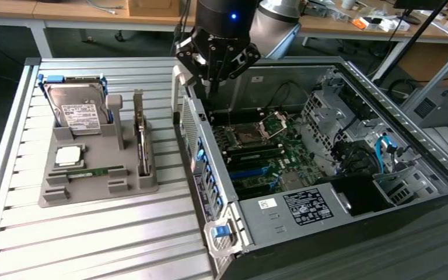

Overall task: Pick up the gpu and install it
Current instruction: 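Reach for the gpu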

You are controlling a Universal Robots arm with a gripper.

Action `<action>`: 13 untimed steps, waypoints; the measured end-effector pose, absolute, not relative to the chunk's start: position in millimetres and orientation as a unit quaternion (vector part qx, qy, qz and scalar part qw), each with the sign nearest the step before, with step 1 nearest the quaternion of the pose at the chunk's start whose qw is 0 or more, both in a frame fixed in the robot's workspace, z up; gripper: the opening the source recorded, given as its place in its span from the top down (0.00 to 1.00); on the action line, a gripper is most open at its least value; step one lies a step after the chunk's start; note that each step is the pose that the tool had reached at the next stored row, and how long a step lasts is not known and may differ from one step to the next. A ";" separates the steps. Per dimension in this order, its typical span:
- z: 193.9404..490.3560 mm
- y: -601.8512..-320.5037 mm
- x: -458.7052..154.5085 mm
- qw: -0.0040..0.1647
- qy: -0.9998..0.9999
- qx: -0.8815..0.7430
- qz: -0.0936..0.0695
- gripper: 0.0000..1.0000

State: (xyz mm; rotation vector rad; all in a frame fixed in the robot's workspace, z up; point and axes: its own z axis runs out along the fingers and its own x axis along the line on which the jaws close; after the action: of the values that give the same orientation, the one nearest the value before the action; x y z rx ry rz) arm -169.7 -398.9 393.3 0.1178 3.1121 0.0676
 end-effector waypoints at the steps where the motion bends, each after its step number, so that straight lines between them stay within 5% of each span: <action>1: 393.3 -398.9 -170.0 0.013 0.999 0.038 0.022 0.89; 13: 393.3 -398.9 -176.1 0.013 0.999 0.038 0.022 0.89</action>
State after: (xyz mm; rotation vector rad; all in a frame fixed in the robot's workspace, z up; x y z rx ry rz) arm -176.1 -398.9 393.3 0.1179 3.1122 0.0676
